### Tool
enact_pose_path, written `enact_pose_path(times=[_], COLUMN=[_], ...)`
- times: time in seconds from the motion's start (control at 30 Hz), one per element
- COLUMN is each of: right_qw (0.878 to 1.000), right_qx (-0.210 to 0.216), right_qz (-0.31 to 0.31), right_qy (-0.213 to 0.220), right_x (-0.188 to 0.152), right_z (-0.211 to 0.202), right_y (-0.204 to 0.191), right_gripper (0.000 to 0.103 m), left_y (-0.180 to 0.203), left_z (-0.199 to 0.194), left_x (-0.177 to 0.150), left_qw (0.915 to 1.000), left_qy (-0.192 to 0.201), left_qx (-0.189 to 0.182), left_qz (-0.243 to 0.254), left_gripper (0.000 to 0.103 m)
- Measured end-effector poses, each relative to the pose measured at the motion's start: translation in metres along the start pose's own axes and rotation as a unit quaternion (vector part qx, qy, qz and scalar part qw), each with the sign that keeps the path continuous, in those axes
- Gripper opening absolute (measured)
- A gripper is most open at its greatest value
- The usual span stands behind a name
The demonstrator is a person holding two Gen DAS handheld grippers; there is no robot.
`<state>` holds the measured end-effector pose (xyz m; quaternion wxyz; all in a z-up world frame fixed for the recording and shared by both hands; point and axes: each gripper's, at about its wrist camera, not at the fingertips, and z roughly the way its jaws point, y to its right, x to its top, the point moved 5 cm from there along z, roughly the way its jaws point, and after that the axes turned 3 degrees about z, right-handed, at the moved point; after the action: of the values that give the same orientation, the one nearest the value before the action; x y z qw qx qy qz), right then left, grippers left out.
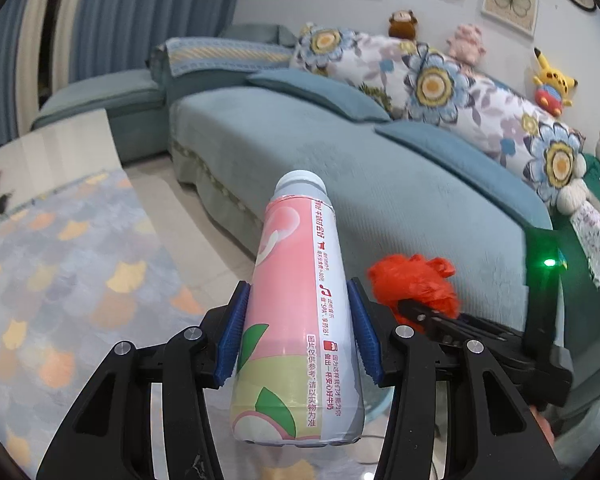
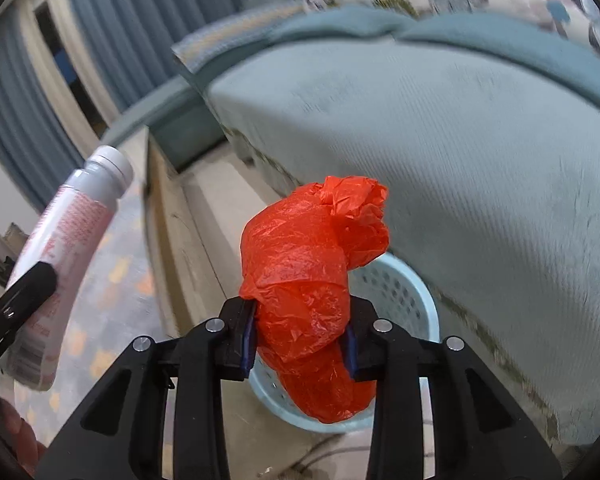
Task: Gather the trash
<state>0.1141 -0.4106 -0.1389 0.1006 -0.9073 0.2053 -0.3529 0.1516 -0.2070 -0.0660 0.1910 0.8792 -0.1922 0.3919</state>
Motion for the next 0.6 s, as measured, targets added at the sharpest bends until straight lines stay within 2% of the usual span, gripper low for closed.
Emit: enact_pose_path(times=[0.13, 0.27, 0.33, 0.6], right_qw=[0.999, 0.995, 0.994, 0.994], right_qx=[-0.008, -0.007, -0.003, 0.004], right_qz=[0.029, 0.058, 0.07, 0.078], right_qy=[-0.046, -0.075, -0.081, -0.076], right_x=[-0.01, -0.017, -0.018, -0.016], right_z=[0.028, 0.051, 0.058, 0.061], right_y=[0.023, 0.036, 0.04, 0.038], right_gripper=[0.033, 0.036, 0.05, 0.051], left_y=[0.003, 0.002, 0.003, -0.001], left_z=[0.025, 0.038, 0.043, 0.041], left_x=[-0.012, -0.016, -0.017, -0.019], left_qw=[0.9995, 0.9988, 0.9984, 0.9985], left_qy=[-0.03, -0.043, -0.048, -0.051], left_qx=[-0.01, -0.017, -0.028, -0.018], left_qz=[-0.007, -0.013, -0.014, -0.007], left_gripper=[0.047, 0.046, 0.043, 0.043])
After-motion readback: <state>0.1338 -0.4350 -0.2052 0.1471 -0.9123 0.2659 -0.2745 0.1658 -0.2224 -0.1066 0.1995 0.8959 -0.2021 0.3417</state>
